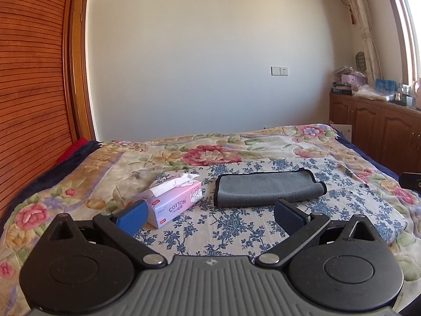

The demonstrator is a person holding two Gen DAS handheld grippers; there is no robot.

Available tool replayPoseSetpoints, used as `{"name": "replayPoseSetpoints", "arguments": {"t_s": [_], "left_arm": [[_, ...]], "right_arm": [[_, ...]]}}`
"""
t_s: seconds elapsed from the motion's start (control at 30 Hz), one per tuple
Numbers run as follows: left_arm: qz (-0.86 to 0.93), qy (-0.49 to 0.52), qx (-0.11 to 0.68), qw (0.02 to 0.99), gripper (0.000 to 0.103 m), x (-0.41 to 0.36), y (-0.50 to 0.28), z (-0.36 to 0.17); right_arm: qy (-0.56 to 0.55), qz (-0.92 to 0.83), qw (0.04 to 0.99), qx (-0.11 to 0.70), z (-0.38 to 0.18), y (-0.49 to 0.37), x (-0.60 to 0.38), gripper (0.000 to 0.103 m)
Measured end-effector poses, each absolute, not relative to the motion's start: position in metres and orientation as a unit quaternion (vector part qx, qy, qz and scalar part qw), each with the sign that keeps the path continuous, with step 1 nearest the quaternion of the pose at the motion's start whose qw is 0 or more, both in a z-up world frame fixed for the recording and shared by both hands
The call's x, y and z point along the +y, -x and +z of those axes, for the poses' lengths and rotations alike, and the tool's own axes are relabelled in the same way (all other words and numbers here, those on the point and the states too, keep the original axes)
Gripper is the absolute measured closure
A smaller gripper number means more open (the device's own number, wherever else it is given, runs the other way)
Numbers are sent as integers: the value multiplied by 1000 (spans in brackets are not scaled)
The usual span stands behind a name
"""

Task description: Fold towel

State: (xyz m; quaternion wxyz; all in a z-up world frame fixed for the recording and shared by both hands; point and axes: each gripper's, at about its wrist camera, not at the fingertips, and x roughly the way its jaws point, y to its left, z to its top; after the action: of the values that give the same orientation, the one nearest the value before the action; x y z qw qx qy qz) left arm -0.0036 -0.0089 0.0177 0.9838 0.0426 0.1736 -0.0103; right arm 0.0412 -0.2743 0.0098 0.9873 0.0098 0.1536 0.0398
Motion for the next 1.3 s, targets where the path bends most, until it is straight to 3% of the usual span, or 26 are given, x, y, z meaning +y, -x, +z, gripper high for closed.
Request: {"name": "replayPoseSetpoints", "arguments": {"t_s": [0.53,1.3], "left_arm": [[-19,-45,144,988,0,-9,13,20],[-19,-57,134,989,0,-11,17,18]], "right_arm": [[2,34,993,116,14,-31,-272,0],[-3,24,992,122,11,-34,-274,0]]}}
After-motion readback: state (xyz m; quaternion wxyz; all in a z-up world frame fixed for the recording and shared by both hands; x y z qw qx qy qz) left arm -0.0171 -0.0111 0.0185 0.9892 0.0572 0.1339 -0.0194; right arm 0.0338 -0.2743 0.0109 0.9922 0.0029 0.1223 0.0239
